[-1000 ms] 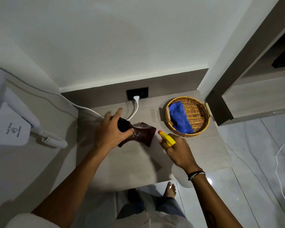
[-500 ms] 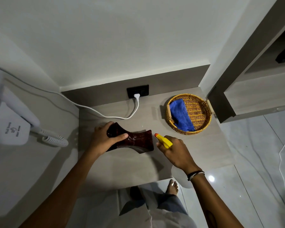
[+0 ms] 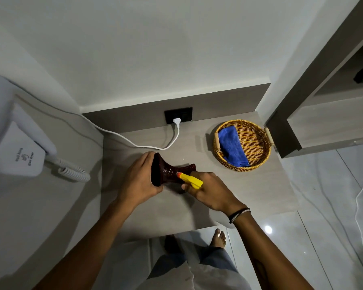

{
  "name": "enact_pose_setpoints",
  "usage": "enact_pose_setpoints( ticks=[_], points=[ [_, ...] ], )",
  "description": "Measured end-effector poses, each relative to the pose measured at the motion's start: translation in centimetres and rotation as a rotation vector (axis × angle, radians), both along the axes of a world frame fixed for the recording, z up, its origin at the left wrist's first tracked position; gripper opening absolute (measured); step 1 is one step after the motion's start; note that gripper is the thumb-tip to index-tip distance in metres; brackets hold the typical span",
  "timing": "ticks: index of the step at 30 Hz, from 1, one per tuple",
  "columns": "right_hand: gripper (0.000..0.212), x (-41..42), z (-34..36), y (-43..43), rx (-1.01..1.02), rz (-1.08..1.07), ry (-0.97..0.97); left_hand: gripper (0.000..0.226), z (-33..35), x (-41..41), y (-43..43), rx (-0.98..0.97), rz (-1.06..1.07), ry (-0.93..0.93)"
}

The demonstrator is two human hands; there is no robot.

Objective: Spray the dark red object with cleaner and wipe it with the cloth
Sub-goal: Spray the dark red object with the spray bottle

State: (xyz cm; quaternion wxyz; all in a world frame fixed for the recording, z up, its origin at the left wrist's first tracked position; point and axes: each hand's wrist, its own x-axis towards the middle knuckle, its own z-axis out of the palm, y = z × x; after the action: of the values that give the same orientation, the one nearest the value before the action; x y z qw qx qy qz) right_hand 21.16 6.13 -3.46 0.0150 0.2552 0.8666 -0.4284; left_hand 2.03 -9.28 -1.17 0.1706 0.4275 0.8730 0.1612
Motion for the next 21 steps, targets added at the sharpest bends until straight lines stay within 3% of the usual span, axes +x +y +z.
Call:
enact_pose_setpoints(
  ticks=[17, 21],
  points=[
    [0.033, 2.8, -1.6, 1.2, 0.182, -0.18, -0.235, 0.113, 0.1, -0.1, 0.4, -0.052, -0.016, 0.021],
    [0.028, 2.2, -1.5, 1.0, 0.092, -0.107, -0.16, 0.112, 0.2, 0.1, 0.7, -0.054, -0.031, 0.037]
  ],
)
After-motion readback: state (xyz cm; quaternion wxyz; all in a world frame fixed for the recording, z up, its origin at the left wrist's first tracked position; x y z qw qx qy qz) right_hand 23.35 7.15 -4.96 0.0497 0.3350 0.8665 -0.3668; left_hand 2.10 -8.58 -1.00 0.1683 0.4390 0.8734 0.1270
